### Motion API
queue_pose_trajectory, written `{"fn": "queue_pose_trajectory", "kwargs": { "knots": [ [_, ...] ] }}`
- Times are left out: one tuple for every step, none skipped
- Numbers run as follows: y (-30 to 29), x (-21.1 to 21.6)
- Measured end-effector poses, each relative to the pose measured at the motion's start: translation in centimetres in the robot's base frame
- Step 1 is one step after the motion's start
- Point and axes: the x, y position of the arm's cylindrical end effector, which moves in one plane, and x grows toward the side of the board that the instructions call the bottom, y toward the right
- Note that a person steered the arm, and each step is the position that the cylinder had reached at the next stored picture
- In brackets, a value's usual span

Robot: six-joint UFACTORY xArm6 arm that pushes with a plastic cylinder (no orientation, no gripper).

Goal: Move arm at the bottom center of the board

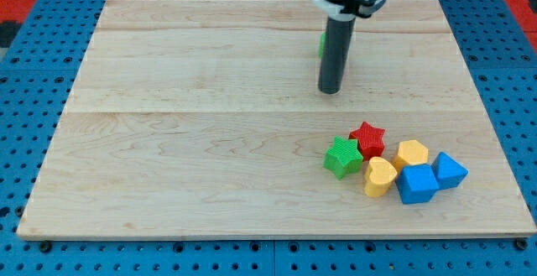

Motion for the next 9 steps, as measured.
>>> {"fn": "queue_pose_trajectory", "kwargs": {
  "knots": [
    [-3.0, 1.8],
    [-7.4, 2.3],
    [-9.8, 2.3],
    [-10.1, 2.3],
    [-12.8, 2.4],
    [-15.3, 2.4],
    [-16.9, 2.4],
    [-17.3, 2.4],
    [-18.4, 2.4]
  ]
}}
